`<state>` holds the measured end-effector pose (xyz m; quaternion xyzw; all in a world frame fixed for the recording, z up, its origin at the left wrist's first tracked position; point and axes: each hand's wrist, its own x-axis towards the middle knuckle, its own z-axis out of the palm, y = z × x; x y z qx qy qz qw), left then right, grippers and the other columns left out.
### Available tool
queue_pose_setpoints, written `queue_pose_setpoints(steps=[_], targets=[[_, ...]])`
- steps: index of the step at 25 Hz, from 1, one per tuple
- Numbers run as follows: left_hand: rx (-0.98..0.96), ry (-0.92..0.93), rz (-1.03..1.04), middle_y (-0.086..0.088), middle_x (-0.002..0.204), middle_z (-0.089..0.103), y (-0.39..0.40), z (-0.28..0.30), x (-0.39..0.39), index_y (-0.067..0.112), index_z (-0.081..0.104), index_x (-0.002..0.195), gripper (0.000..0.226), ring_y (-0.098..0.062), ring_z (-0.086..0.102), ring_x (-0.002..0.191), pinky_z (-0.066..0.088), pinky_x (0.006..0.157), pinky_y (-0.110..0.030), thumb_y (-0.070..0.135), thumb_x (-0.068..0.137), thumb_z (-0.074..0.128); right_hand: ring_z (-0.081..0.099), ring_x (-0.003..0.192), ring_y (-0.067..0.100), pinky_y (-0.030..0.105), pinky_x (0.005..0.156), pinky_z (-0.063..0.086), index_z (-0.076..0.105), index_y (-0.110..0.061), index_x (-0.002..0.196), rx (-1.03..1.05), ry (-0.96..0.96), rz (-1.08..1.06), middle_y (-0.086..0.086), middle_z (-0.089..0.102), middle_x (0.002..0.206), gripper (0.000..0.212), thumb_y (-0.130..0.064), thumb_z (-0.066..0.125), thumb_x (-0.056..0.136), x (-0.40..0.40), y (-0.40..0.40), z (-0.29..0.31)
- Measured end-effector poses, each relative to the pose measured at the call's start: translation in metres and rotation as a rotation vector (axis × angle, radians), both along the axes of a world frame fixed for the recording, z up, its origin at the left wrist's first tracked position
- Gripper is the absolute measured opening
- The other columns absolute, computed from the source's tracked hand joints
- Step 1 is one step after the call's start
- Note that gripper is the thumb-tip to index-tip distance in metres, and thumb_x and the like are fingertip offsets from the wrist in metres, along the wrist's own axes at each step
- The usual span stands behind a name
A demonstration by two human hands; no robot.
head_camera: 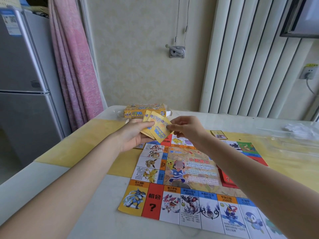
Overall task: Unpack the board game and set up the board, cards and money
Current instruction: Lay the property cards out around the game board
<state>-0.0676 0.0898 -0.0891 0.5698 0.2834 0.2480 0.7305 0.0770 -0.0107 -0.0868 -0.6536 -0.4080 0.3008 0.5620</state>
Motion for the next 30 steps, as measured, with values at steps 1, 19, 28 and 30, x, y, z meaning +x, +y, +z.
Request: queue_pose_setpoints(steps=[1,19,28,30], targets=[[-0.011,0.007,0.008,-0.012,0.081,0.072,-0.001,-0.002,0.000,0.006,0.058,0.100,0.010,-0.018,0.071,0.064,0.059,0.062,-0.031,0.005,0.092,0.053,0.052,0.057,0.013,0.016,0.048,0.045,0.061,-0.002,0.081,0.000,0.004,-0.003,0.006,0.061,0.070,0.005,-0.001,0.066,0.080,0.001,-0.004,0.000],[0.025,0.063,0.020,-0.014,0.083,0.067,-0.054,-0.002,0.029,0.007,0.057,0.092,0.011,-0.012,0.067,0.053,0.057,0.051,-0.023,-0.002,0.086,0.058,0.062,0.065,0.008,0.010,0.061,0.050,0.070,-0.005,0.093,0.070,-0.758,-0.068,0.003,0.064,0.090,0.011,-0.008,0.063,0.084,0.030,-0.069,-0.003],[0.258,0.161,-0.044,-0.007,0.092,0.068,-0.066,0.008,0.041,0.014,0.061,0.089,0.015,-0.017,0.064,0.081,0.056,0.062,-0.024,0.003,0.080,0.066,0.058,0.055,0.014,0.022,0.052,0.049,0.061,-0.005,0.098,0.003,-0.352,-0.067,0.009,0.067,0.076,0.017,-0.009,0.066,0.082,0.026,-0.075,0.022],[0.287,0.221,-0.126,-0.006,0.090,0.067,-0.079,0.005,0.046,0.015,0.063,0.090,0.016,-0.014,0.063,0.074,0.052,0.055,-0.021,0.004,0.079,0.068,0.058,0.049,0.015,0.021,0.045,0.045,0.061,-0.008,0.082,-0.117,-0.501,-0.010,0.012,0.068,0.071,0.009,-0.011,0.069,0.080,0.032,-0.088,0.027]])
